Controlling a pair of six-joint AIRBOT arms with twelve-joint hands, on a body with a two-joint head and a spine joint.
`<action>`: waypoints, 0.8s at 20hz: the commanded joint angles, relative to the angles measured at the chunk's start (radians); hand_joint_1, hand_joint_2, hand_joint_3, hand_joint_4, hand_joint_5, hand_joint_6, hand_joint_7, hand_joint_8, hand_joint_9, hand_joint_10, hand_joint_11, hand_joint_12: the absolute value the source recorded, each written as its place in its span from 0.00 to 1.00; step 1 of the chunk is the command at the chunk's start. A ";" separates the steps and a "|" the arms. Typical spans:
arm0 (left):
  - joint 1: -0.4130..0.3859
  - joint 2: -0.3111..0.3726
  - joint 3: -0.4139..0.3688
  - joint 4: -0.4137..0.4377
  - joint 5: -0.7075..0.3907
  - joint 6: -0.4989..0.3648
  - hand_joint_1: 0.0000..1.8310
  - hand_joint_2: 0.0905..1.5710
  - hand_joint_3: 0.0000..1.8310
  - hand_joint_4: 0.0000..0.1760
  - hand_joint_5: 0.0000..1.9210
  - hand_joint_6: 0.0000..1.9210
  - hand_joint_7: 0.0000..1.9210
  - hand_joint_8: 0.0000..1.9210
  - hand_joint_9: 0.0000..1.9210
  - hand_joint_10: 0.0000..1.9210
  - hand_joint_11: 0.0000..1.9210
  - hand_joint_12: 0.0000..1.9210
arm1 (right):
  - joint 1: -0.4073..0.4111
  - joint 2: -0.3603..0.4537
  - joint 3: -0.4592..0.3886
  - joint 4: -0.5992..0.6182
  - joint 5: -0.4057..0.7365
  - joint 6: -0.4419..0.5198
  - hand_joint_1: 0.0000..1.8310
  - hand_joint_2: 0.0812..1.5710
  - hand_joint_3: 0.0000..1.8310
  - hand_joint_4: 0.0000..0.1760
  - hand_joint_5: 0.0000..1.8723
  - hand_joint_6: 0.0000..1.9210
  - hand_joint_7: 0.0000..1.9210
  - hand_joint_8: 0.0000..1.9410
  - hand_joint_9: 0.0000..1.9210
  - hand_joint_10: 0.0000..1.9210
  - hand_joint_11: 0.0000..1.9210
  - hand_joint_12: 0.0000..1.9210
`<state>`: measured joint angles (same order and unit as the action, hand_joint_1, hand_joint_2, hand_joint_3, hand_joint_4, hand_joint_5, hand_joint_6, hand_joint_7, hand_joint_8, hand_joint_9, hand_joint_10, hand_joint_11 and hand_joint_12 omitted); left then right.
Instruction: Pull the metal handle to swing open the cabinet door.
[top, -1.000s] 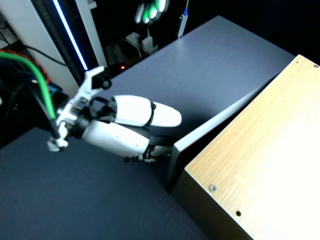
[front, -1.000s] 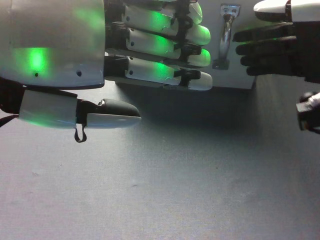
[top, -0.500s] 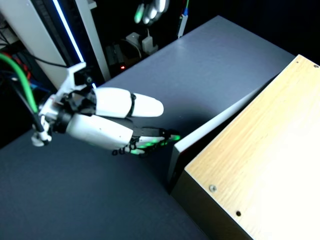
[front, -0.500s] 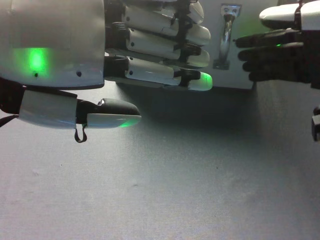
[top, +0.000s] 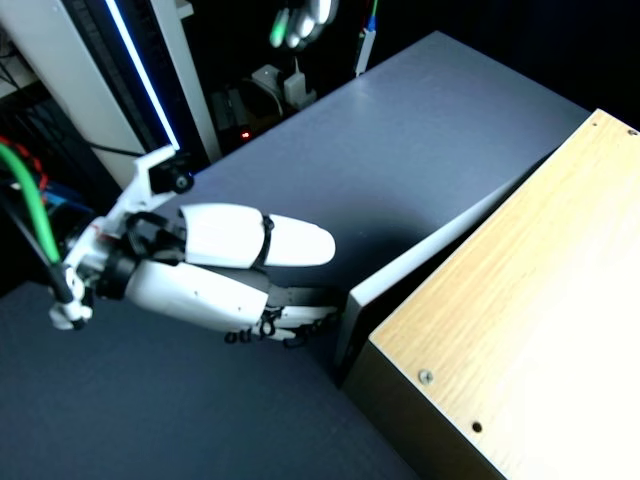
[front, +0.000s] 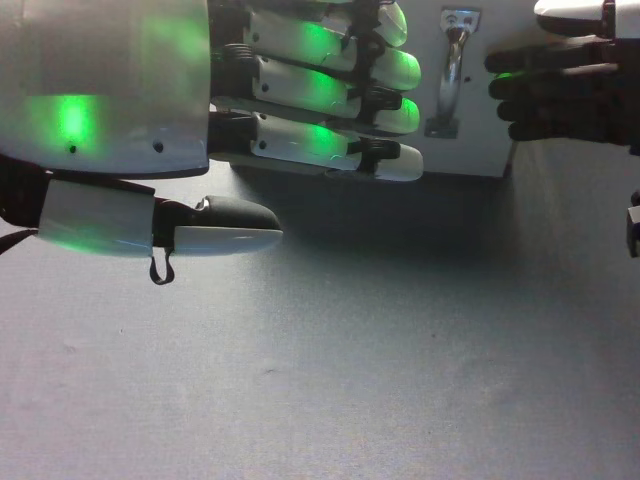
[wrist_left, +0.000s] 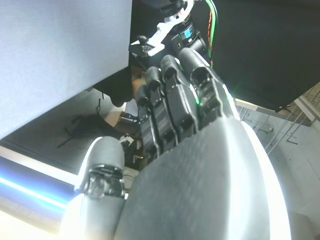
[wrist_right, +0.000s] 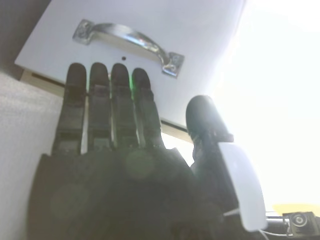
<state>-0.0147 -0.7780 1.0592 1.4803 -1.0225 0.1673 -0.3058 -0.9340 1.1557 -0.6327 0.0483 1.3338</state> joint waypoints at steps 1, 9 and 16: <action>-0.009 0.007 0.001 -0.096 -0.026 0.009 0.00 1.00 0.07 0.00 0.21 0.00 0.22 0.00 0.19 0.00 0.00 0.44 | 0.009 0.000 0.003 0.012 0.088 0.010 0.00 1.00 0.05 0.00 0.19 0.00 0.17 0.00 0.14 0.00 0.00 0.33; -0.009 0.007 0.001 -0.096 -0.026 0.009 0.00 1.00 0.07 0.00 0.21 0.00 0.23 0.00 0.20 0.00 0.00 0.45 | 0.001 -0.029 0.002 0.011 0.087 0.010 0.00 1.00 0.04 0.00 0.18 0.00 0.17 0.00 0.14 0.00 0.00 0.34; -0.009 0.007 0.001 -0.096 -0.026 0.009 0.00 1.00 0.08 0.00 0.21 0.00 0.22 0.00 0.19 0.00 0.00 0.43 | -0.012 -0.017 -0.021 0.011 0.091 0.009 0.00 1.00 0.05 0.00 0.19 0.00 0.17 0.00 0.14 0.00 0.00 0.34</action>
<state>-0.0147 -0.7780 1.0592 1.4803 -1.0229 0.1673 -0.3237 -0.9546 1.1339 -0.6323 0.0498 1.3342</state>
